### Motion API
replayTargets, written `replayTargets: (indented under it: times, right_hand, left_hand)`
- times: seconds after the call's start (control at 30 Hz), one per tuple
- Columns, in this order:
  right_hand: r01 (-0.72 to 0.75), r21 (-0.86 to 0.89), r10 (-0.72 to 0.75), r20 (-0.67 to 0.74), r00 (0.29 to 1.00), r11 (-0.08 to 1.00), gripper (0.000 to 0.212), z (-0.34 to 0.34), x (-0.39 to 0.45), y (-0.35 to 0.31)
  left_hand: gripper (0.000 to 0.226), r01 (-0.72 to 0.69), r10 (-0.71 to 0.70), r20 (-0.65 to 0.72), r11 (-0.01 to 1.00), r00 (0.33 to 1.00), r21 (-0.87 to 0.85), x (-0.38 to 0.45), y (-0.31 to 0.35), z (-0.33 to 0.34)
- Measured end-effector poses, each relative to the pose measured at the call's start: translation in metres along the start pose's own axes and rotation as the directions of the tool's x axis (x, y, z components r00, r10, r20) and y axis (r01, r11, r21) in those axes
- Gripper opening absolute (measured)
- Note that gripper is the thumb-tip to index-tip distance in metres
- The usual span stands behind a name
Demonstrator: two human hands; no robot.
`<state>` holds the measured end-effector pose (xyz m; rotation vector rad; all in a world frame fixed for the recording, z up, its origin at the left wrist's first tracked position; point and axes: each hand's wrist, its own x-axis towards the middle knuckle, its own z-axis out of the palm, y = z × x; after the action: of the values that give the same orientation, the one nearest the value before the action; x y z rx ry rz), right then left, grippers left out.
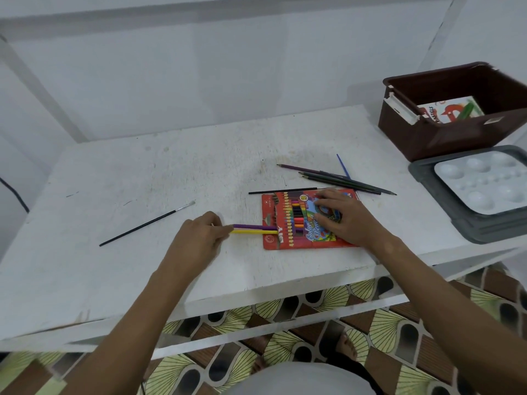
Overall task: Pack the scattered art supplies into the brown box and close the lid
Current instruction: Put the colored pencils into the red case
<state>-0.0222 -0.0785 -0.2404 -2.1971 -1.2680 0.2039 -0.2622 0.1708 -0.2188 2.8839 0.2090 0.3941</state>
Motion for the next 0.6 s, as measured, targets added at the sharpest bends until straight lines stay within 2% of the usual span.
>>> replayTargets:
  times: [0.17, 0.3, 0.37, 0.43, 0.5, 0.6]
  right_hand:
    - [-0.017, 0.004, 0.017, 0.019, 1.000, 1.000, 0.048, -0.001, 0.000, 0.000]
    - [-0.014, 0.010, 0.014, 0.008, 1.000, 1.000, 0.045, -0.002, 0.000, -0.004]
    - [-0.015, 0.013, 0.015, 0.012, 1.000, 1.000, 0.045, -0.003, 0.000, -0.005]
    - [-0.013, 0.011, 0.013, 0.009, 1.000, 1.000, 0.045, -0.002, 0.000, -0.005]
    - [-0.016, 0.012, 0.016, 0.004, 1.000, 1.000, 0.044, -0.002, 0.000, -0.006]
    - [-0.021, 0.019, 0.021, 0.002, 1.000, 1.000, 0.045, -0.002, -0.001, -0.005]
  left_hand:
    - [0.022, -0.048, 0.047, 0.053, 0.999, 0.997, 0.020, 0.021, 0.033, 0.006]
    - [0.029, -0.014, 0.012, 0.053, 0.999, 0.999, 0.030, 0.037, 0.049, 0.016]
    - [0.029, 0.040, -0.036, 0.078, 0.998, 0.996, -0.053, 0.041, 0.051, 0.021]
    - [0.038, 0.115, -0.095, 0.131, 0.982, 0.987, -0.149, 0.042, 0.052, 0.020]
    - [0.049, 0.193, -0.163, 0.190, 0.970, 0.968, -0.149, 0.042, 0.047, 0.016]
    - [0.044, 0.249, -0.210, 0.237, 0.956, 0.949, -0.152, 0.039, 0.037, 0.010]
